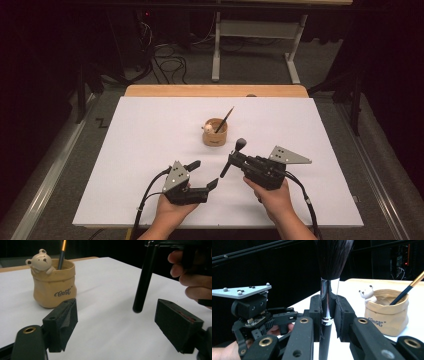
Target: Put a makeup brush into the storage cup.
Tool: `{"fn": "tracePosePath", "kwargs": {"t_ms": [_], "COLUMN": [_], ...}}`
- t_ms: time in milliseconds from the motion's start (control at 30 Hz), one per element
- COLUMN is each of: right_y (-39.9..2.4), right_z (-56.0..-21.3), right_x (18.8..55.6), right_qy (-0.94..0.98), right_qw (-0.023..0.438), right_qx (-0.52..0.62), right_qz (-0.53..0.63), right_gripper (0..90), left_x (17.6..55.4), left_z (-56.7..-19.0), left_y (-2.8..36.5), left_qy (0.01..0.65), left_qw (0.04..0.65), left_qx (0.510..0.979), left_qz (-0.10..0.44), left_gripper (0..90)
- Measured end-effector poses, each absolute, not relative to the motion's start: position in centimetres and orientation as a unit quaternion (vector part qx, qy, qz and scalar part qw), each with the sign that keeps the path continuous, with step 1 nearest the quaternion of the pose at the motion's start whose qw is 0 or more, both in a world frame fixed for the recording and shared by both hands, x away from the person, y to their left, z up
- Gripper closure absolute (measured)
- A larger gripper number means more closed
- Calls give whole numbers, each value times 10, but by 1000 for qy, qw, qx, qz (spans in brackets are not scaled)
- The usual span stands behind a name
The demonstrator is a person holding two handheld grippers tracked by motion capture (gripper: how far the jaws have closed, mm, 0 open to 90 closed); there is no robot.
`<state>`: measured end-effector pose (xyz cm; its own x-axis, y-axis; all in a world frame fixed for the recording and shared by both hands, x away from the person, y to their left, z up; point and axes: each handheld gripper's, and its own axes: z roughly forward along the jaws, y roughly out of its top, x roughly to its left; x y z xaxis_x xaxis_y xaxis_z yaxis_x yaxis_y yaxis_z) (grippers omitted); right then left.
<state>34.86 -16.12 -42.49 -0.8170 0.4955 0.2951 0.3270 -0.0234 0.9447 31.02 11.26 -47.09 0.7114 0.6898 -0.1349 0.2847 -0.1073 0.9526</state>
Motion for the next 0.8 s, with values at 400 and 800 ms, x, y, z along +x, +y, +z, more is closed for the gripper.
{"fn": "tracePosePath", "kwargs": {"t_ms": [400, 800], "right_y": [-170, -182], "right_z": [-424, -424], "right_x": [348, 349], "right_qy": [695, 691], "right_qw": [80, 104], "right_qx": [298, 306], "right_qz": [650, 647], "right_gripper": [790, 790], "left_x": [310, 308], "left_z": [-464, -471], "left_y": [138, 151], "left_qy": [347, 352], "left_qw": [552, 545], "left_qx": [732, 734], "left_qz": [197, 200], "left_gripper": [160, 155]}}
